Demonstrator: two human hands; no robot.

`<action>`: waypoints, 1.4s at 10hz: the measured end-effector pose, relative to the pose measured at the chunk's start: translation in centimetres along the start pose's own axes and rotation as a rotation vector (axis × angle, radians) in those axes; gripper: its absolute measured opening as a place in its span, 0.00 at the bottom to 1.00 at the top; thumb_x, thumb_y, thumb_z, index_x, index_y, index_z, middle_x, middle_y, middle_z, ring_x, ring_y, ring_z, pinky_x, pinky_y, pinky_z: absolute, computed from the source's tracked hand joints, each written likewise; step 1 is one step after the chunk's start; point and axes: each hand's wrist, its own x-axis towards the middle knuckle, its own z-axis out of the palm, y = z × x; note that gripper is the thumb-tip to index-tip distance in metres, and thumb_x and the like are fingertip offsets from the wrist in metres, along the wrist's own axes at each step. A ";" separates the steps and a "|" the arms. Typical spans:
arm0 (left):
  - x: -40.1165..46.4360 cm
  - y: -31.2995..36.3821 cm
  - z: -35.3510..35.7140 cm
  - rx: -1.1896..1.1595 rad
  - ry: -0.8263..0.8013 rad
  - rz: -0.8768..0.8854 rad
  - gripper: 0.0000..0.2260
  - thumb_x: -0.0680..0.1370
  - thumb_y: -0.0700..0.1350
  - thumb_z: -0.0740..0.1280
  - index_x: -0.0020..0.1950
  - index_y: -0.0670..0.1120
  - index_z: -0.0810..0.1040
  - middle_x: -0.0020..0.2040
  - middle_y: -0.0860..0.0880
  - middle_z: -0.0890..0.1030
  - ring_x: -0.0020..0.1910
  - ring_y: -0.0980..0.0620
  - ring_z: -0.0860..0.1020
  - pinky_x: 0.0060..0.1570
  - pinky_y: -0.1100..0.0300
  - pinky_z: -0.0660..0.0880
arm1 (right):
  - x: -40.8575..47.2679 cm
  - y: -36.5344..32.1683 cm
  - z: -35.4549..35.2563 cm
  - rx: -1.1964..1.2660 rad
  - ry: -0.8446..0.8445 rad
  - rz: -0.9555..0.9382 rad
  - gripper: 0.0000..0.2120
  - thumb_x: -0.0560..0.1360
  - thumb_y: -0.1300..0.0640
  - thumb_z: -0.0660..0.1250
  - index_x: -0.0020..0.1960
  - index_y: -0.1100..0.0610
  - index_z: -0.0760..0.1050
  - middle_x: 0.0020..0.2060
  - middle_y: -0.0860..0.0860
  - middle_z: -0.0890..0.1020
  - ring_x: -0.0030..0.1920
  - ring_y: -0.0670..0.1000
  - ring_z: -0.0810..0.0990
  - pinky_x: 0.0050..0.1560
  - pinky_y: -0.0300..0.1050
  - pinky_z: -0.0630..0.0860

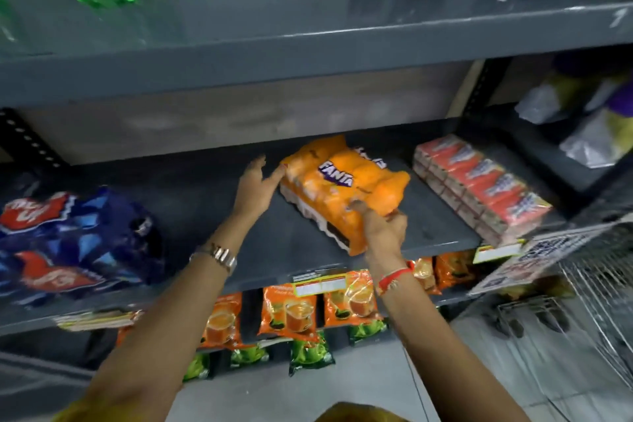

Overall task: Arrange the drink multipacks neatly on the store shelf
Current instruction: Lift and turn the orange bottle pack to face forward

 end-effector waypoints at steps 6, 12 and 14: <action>-3.2 -5.0 3.7 -0.272 0.056 -0.089 0.32 0.61 0.32 0.77 0.62 0.45 0.69 0.56 0.48 0.78 0.52 0.52 0.77 0.45 0.63 0.75 | 9.2 -1.6 -3.8 -0.488 -0.653 -0.664 0.39 0.64 0.62 0.77 0.65 0.55 0.56 0.61 0.49 0.66 0.62 0.50 0.68 0.61 0.51 0.74; -3.3 0.0 2.9 -0.375 -0.058 -0.207 0.34 0.73 0.70 0.44 0.58 0.47 0.74 0.52 0.46 0.80 0.51 0.48 0.79 0.55 0.50 0.75 | 7.9 -0.2 -3.7 -0.273 -0.537 -0.501 0.17 0.78 0.44 0.59 0.62 0.51 0.68 0.60 0.52 0.75 0.61 0.52 0.74 0.62 0.50 0.72; 1.4 5.6 -0.9 -0.015 -0.375 -0.284 0.46 0.66 0.76 0.39 0.68 0.48 0.71 0.67 0.42 0.75 0.64 0.43 0.74 0.69 0.45 0.64 | 0.7 3.5 -4.0 -0.258 -0.959 -0.574 0.18 0.72 0.59 0.68 0.58 0.50 0.66 0.56 0.45 0.74 0.57 0.41 0.78 0.56 0.37 0.77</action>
